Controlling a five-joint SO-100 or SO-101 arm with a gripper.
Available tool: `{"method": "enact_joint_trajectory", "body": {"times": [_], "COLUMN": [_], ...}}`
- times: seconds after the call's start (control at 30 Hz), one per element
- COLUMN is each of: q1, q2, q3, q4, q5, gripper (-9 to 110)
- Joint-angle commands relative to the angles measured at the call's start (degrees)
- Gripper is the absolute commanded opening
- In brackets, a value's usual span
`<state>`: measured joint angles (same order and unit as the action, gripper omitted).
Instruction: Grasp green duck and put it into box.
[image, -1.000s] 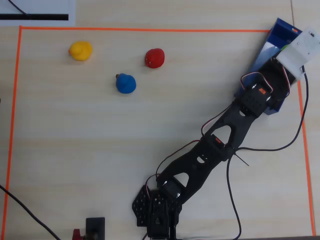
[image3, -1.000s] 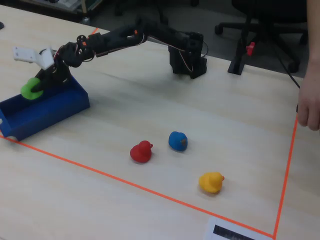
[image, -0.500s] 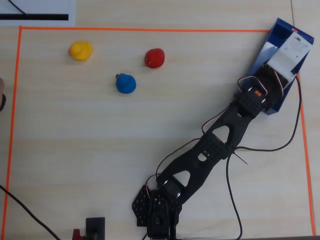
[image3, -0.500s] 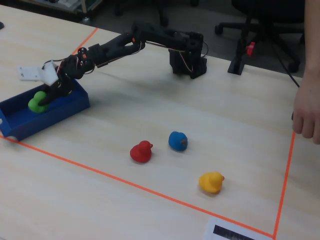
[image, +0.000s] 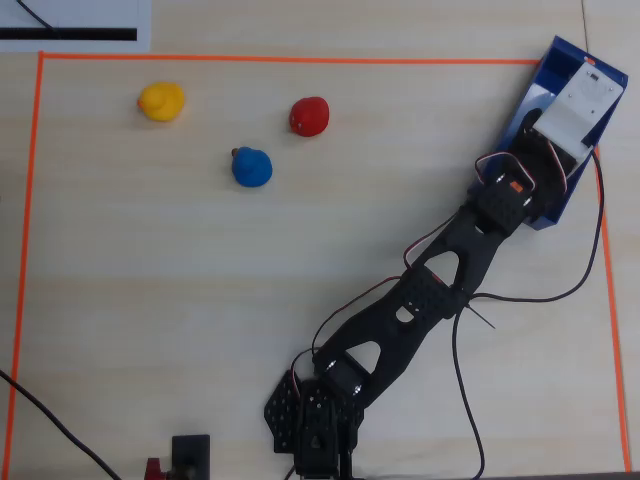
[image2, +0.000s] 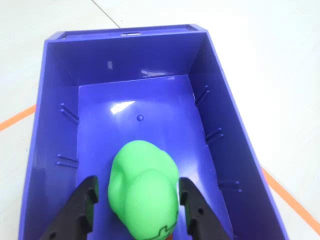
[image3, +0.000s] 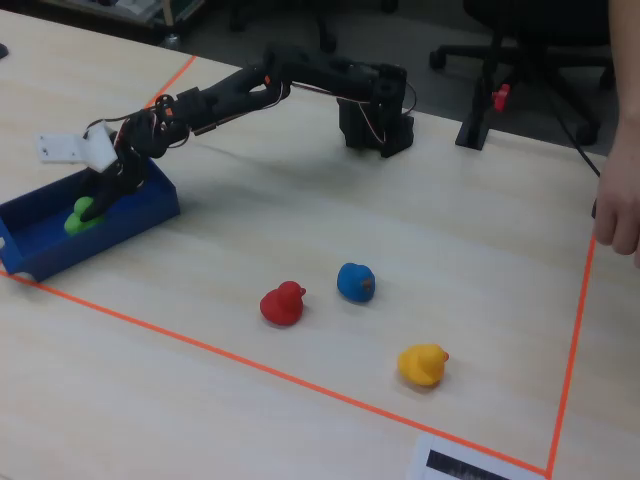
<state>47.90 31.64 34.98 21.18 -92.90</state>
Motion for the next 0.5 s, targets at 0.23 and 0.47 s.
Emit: {"method": "enact_joint_trajectory", "body": {"times": [0.23, 0.47], "q1": [-3.16, -8.96], "q2": [22.15, 45.7], "q3": [0.35, 21.71], "q4": [7.56, 14.94], "q5": [11.6, 12.39], "gripper": [19, 4]}}
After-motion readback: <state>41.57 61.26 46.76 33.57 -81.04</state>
